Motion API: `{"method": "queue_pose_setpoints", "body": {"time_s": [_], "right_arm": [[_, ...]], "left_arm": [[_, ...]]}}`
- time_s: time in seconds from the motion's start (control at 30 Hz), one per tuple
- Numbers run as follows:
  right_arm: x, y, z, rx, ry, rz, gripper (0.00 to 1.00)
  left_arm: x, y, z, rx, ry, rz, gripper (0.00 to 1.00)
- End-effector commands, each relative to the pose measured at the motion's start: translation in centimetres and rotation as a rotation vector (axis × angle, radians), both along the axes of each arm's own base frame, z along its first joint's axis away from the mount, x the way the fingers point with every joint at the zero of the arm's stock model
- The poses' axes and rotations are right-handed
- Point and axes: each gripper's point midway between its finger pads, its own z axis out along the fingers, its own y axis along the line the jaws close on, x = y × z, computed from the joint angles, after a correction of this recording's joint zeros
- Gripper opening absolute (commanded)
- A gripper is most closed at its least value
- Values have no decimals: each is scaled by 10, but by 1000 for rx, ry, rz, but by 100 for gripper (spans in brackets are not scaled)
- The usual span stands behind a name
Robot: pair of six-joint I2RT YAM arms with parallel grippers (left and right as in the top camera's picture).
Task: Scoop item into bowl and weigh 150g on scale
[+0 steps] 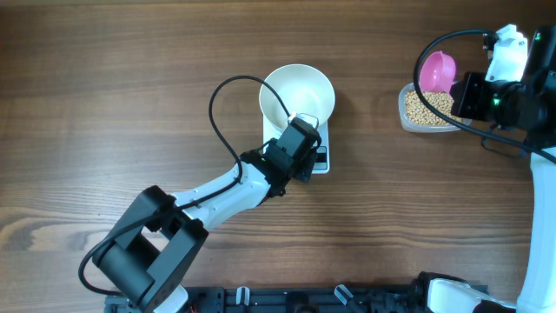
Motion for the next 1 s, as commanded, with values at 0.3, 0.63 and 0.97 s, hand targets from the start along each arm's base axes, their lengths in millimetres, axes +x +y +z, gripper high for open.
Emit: {"method": "queue_pose_setpoints", "body": {"time_s": [0.3,0.63,0.97], "right_arm": [[5,-4,4,-13,-17,-10,4],[5,-4,4,-13,-16,-10,4],[5,-4,4,-13,-16,-10,4]], "left_arm": [[-2,1,-19,31,28,-14,4],[-3,-3,-22,17,36,-25,4],[0,-1,-22,25,23,-14,4]]}}
